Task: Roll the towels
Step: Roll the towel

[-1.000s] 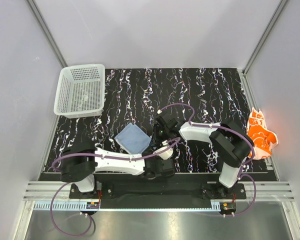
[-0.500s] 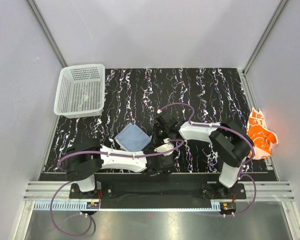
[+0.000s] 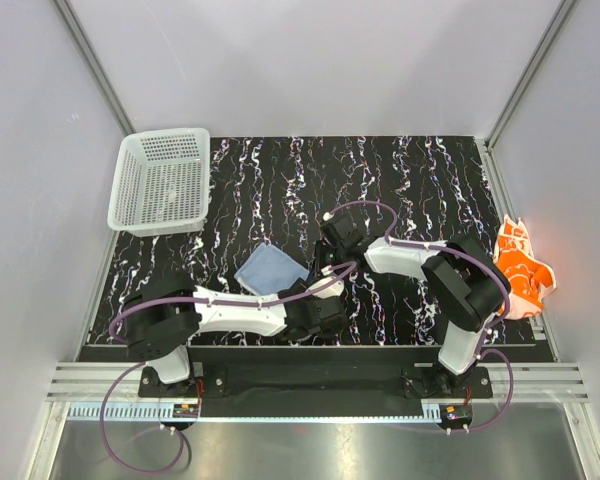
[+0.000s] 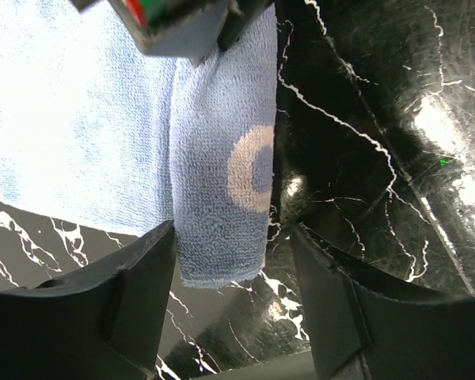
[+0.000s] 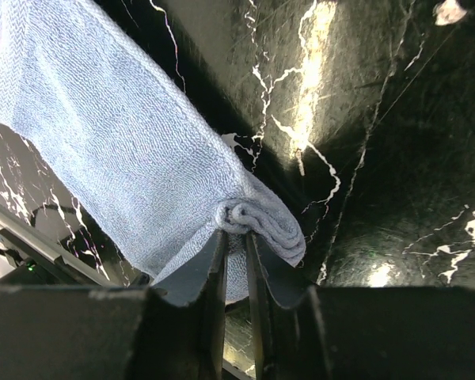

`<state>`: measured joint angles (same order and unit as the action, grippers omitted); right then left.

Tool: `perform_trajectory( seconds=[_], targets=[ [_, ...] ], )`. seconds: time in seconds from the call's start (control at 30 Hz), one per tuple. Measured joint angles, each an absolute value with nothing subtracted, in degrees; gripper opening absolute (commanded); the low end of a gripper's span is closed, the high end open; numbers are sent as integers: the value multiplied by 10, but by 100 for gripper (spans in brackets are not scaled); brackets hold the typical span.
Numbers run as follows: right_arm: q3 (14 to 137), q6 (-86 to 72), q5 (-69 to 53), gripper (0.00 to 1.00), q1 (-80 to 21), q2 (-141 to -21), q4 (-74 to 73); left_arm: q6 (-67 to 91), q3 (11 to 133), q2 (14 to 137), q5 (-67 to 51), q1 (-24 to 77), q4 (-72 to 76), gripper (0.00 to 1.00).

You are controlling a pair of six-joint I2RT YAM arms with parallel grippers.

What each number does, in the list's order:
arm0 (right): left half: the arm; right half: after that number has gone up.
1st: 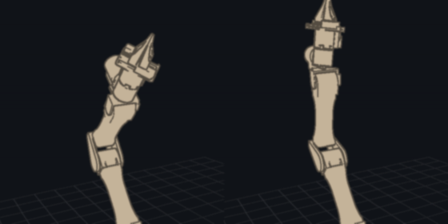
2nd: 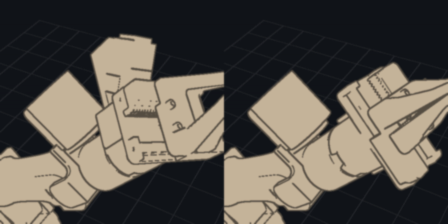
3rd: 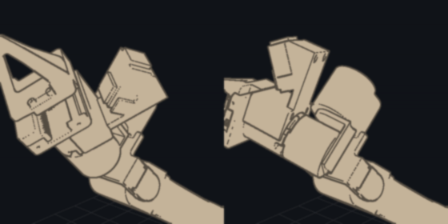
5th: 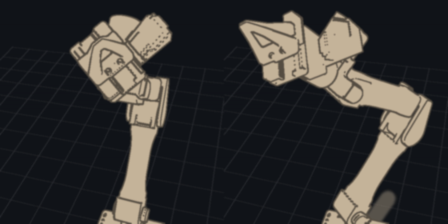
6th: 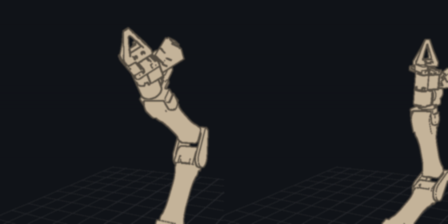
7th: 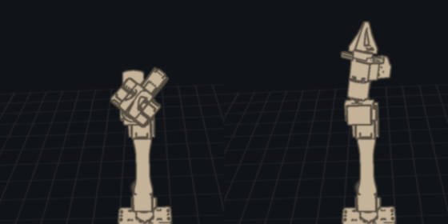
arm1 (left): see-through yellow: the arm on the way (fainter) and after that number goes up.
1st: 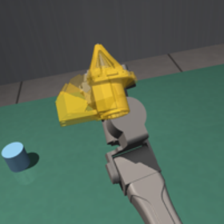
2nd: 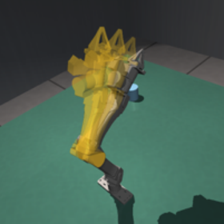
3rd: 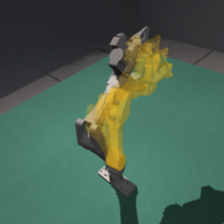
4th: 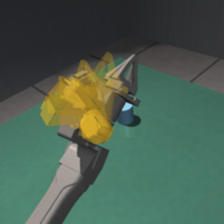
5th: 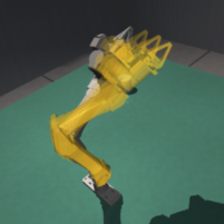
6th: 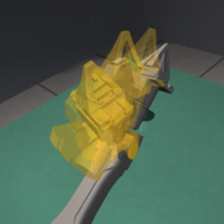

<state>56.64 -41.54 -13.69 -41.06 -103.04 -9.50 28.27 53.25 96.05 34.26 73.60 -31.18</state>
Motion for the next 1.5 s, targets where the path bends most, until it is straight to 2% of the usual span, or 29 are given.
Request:
perform_trajectory(
  seconds=[0.1,0.43,0.6,0.73,1.13,1.5],
  targets=[
    [567,-411,-138,22,-409,-1030,-96,283,533,962,342,736,-309,60],
    [579,-401,-147,22,-406,-1039,-107,298,582,966,383,738,-399,62],
    [583,-398,-147,22,-406,-1041,-113,299,616,966,412,742,-426,58],
    [586,-394,-147,22,-405,-1042,-117,296,616,966,397,751,-420,55],
    [587,-392,-147,21,-401,-1042,-119,279,603,967,336,753,-366,57],
    [589,-392,-155,21,-397,-1046,-119,278,552,972,315,710,-322,57]
  ],
)
